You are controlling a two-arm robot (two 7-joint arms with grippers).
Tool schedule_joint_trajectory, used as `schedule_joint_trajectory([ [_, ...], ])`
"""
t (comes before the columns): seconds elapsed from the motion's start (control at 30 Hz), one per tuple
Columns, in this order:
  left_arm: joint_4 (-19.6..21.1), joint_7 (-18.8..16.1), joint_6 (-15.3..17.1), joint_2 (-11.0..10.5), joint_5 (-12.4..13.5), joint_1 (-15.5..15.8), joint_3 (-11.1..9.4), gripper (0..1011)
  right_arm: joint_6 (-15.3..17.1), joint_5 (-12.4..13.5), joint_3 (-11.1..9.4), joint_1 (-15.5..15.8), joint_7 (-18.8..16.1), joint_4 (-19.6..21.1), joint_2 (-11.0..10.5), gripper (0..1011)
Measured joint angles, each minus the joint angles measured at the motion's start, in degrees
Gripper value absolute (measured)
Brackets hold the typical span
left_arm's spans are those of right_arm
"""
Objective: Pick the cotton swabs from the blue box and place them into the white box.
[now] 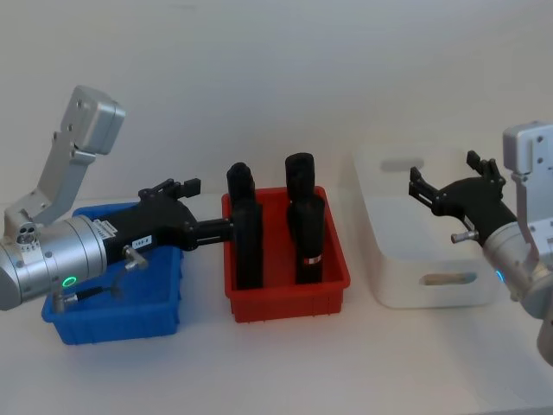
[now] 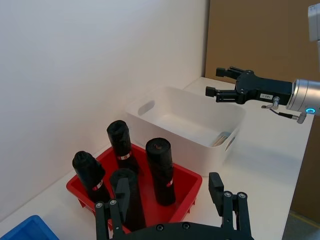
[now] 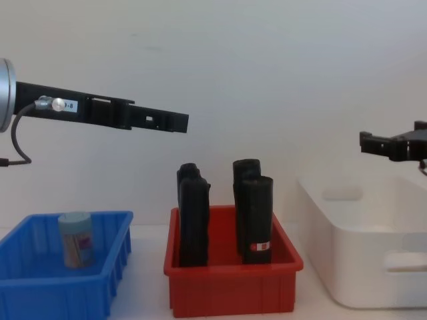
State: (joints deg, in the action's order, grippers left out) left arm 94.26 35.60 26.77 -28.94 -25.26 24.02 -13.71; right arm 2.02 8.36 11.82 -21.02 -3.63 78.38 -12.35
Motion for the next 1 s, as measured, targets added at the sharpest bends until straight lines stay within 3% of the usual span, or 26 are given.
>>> schedule_joint_trajectory([
  [0.37,0.0,-1.9,-1.4,0.3,0.6,-0.6,-0.7,999,-0.1,0.5,0.0,1.4,0.1,1.6,-0.4,1001],
  [1.0,-0.5,-15.8,-11.7,3.2,6.2,-4.7,-5.6,1000,-0.1,4.2,0.6,11.4,0.0,11.9,-3.7,1002],
])
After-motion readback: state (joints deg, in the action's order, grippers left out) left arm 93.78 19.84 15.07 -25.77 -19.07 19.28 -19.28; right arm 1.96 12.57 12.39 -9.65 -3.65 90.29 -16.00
